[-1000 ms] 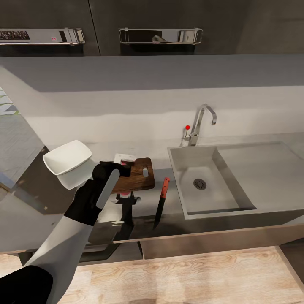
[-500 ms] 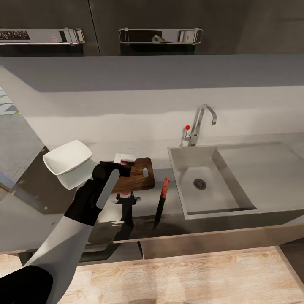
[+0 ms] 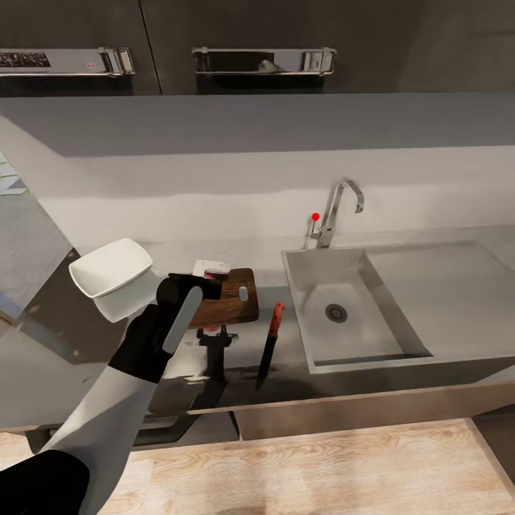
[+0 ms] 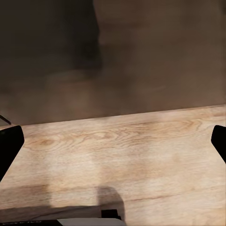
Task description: In the kitchen, take the Vidalia onion out of the sink, dice it on the chopping board with the paring knife, put the diced onion into the bowl on the countertop, then place both the paring knife and the chopping board into the sink.
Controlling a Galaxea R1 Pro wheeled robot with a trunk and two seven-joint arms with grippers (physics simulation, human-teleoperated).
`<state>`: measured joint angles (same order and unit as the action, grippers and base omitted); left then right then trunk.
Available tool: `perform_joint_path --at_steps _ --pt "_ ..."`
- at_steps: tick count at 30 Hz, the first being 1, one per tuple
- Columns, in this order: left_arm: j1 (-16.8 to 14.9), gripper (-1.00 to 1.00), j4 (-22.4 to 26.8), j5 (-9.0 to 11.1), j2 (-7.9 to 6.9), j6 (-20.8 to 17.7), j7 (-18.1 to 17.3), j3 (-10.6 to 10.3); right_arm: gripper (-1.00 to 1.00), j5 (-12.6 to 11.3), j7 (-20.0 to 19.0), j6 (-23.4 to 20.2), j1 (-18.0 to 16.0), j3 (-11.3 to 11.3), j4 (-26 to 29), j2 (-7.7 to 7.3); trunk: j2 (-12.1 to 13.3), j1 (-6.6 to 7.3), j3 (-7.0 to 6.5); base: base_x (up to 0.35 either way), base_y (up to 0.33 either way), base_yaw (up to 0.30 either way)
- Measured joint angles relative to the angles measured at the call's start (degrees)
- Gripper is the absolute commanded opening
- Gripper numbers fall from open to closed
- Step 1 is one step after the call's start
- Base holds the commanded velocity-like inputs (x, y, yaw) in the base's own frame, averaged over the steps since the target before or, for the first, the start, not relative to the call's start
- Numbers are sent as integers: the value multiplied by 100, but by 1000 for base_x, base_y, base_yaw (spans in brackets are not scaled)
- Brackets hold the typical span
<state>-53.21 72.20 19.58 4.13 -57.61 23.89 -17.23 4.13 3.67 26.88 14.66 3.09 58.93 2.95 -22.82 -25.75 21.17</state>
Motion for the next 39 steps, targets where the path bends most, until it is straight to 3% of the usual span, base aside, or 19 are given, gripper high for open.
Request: perform_joint_path --at_steps 18,39 --pt "0 -100 15 0 0 -6 0 -2 100 0 1 -1 0 -6 0 0 0 0 7 1 -2 0" --pt "1 -100 18 -1 0 -5 0 -1 100 1 1 -1 0 -7 1 0 0 0 117 0 0 0"
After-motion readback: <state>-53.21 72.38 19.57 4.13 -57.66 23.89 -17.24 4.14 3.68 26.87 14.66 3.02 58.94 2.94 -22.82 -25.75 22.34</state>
